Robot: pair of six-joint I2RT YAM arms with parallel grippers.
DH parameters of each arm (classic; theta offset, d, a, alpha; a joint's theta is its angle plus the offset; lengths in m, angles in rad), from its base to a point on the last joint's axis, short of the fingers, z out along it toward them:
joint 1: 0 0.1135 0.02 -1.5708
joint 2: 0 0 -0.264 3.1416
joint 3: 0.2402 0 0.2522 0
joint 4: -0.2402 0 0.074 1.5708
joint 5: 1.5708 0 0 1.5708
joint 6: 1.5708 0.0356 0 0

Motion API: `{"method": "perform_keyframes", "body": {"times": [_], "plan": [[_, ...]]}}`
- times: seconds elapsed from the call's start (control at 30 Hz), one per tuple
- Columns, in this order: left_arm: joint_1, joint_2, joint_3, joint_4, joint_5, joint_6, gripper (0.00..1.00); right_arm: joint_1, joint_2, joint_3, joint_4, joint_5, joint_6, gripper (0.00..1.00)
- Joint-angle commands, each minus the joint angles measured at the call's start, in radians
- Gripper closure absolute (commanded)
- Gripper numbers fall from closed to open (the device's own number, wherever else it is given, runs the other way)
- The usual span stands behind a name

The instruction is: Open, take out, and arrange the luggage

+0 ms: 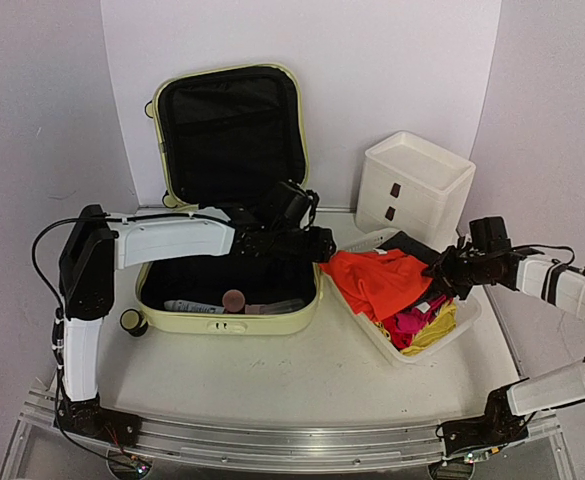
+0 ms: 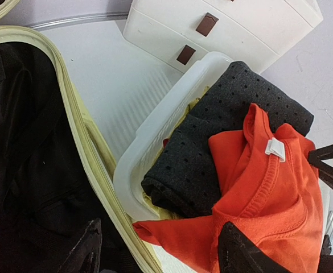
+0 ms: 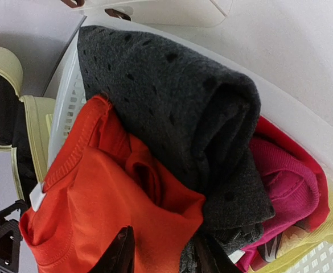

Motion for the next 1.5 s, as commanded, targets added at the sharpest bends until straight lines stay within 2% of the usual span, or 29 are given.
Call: {"method": "perform_keyframes", "body": {"times": [0.0, 0.03, 0.1, 0.2, 0.37, 0.53, 0.67, 0.93, 1.07, 1.3, 1.47], "plan": [[0.002, -0.082, -0.015, 0.010, -0.027, 0.021, 0.29, 0.002, 0.010, 0.005, 0.152, -0.007, 0.081, 0.76], [0.003, -0.083, -0.018, 0.010, -0.026, 0.023, 0.29, 0.002, 0.015, 0.015, 0.152, -0.010, 0.078, 0.83], [0.004, -0.085, -0.022, 0.010, -0.024, 0.028, 0.30, 0.003, 0.018, 0.043, 0.132, -0.014, 0.063, 0.85], [0.004, -0.092, -0.027, 0.011, -0.023, 0.033, 0.30, 0.003, 0.025, 0.082, 0.071, -0.010, 0.033, 0.77], [0.004, -0.094, -0.029, 0.010, -0.022, 0.038, 0.30, 0.002, 0.047, 0.098, 0.030, -0.004, 0.008, 0.56], [0.005, -0.099, -0.036, 0.010, -0.015, 0.038, 0.30, 0.003, 0.060, 0.106, -0.006, 0.005, -0.023, 0.53], [0.005, -0.103, -0.040, 0.010, -0.012, 0.044, 0.30, 0.003, 0.057, 0.142, -0.095, 0.079, -0.070, 0.42], [0.006, -0.098, -0.040, 0.010, 0.003, 0.041, 0.30, 0.003, 0.050, 0.156, -0.126, 0.096, -0.091, 0.40], [0.006, -0.098, -0.037, 0.010, 0.004, 0.044, 0.30, 0.002, 0.037, 0.192, -0.173, 0.121, -0.114, 0.30], [0.006, -0.098, -0.030, 0.010, 0.004, 0.046, 0.30, 0.003, -0.002, 0.207, -0.184, 0.107, -0.121, 0.31], [0.006, -0.089, -0.019, 0.010, 0.010, 0.044, 0.30, 0.002, 0.044, 0.189, -0.145, 0.085, -0.116, 0.41]]}}
